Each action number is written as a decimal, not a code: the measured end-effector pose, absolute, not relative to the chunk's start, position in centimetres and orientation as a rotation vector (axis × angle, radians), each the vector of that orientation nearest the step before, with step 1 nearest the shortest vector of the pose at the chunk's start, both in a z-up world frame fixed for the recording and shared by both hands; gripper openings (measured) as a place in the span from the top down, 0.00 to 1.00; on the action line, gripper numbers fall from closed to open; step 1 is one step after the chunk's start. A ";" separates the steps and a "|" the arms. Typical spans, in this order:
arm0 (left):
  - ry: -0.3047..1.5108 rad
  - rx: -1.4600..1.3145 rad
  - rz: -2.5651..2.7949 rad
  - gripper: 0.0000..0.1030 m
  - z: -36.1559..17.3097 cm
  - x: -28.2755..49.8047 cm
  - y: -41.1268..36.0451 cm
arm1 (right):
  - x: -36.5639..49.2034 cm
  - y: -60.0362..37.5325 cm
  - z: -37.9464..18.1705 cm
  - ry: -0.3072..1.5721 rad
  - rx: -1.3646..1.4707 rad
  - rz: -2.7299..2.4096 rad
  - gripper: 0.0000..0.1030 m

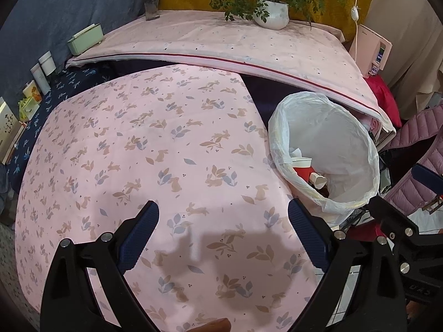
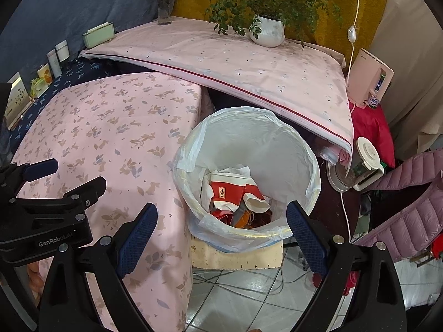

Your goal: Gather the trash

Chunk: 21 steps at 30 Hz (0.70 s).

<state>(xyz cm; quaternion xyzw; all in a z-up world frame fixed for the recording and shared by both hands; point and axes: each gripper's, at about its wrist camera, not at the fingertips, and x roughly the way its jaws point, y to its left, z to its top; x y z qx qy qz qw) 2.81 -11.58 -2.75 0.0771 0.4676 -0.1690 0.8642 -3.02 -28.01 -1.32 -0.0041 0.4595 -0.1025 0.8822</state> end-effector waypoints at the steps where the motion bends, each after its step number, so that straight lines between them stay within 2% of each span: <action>1: 0.979 0.161 -0.355 0.13 -2.7 2.8 -11.6 | -3.0 -28.0 -1.3 0.956 -0.008 -0.213 0.12; 21: 0.984 0.163 -0.348 0.13 -2.8 2.2 -12.5 | -3.6 -28.4 -1.8 0.959 -0.013 -0.225 0.12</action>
